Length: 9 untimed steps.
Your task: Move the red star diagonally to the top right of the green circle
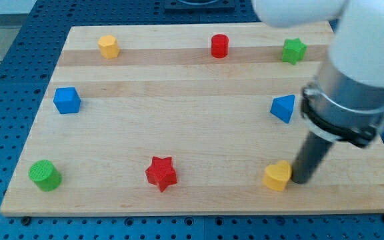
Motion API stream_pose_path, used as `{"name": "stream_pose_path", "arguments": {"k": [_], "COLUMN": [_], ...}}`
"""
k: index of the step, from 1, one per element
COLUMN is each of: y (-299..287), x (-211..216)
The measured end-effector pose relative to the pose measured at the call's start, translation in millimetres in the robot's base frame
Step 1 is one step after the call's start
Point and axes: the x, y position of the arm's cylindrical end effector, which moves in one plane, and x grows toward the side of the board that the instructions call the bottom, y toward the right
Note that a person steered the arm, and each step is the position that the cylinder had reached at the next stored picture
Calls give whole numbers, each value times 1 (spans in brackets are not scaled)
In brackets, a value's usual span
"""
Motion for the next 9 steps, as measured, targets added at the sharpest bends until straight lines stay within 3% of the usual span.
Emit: {"name": "stream_pose_path", "arguments": {"k": [1,3,4,6,7,8,9], "y": [-42,17,-19,-185,-207,-181,-202], "x": [-14,11,38,42,37,10,-24]}}
